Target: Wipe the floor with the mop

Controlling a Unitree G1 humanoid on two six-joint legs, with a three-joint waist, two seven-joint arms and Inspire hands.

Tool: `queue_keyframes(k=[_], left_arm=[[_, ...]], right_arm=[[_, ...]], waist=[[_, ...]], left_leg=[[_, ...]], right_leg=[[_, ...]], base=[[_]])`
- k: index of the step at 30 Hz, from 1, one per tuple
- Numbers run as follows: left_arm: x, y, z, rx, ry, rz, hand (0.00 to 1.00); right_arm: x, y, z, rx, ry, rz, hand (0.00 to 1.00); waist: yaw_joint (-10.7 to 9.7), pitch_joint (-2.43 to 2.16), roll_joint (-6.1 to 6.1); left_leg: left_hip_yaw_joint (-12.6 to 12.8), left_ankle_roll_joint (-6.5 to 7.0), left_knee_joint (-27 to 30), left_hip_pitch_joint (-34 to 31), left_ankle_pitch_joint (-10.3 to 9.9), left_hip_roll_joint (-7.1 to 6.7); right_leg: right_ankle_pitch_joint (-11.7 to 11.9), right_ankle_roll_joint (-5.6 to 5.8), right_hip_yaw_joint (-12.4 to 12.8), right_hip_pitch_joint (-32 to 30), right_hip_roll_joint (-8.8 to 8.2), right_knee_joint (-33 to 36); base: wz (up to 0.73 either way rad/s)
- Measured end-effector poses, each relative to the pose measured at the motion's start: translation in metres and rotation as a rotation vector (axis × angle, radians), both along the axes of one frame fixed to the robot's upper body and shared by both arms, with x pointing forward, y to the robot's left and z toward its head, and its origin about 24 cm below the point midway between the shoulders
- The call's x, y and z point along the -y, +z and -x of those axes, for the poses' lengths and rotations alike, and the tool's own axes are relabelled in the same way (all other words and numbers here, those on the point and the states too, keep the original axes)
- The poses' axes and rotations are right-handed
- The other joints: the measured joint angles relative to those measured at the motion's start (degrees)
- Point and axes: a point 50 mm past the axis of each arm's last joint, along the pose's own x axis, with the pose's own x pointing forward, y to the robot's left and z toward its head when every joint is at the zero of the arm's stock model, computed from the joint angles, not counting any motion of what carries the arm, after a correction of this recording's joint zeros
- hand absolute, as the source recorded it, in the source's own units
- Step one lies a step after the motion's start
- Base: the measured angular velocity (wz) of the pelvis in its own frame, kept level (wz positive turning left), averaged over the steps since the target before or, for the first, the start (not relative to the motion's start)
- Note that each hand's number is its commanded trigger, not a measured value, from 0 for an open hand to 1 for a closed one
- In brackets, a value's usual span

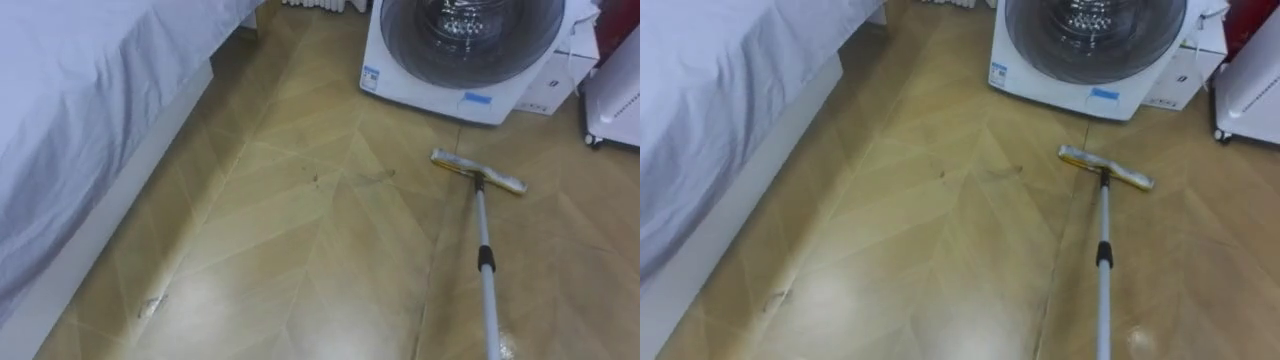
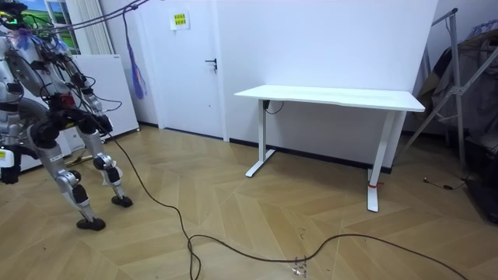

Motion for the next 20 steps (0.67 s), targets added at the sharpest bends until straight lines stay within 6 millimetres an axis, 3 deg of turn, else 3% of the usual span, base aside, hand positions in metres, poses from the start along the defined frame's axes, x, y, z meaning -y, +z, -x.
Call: queue_keyframes(k=[5, 10, 20], left_arm=[[0.001, 0.001, -0.003, 0.016, 0.011, -0.024, 0.00], [0.002, 0.001, -0.004, 0.019, 0.012, -0.020, 0.00], [0.005, -0.002, 0.015, -0.035, 0.044, -0.004, 0.00]], right_arm=[[-0.002, -0.001, 0.004, 0.011, 0.022, -0.005, 1.00], [-0.003, -0.001, 0.007, 0.007, 0.020, -0.008, 1.00], [-0.003, -0.001, 0.012, 0.005, 0.021, -0.006, 1.00]], waist=[[-1.4, 0.14, 0.24], [-1.4, -0.01, -0.03], [-1.2, -0.07, 0.12]], left_leg=[[-0.2, -0.03, -3.2, 4.7, 0.1, 0.07], [-0.3, -0.03, -4.1, 6.8, 0.0, -0.12], [-0.5, -0.03, -4.9, 10.0, 0.1, 0.20]], right_leg=[[0.1, 0.07, 1.8, 3.8, 0.38, -1.4], [0.1, 0.10, 2.7, 5.6, 0.33, -2.3], [0.1, 0.11, 3.4, 7.4, 0.63, -2.1]], base=[[-0.10], [-0.05], [-0.06]])
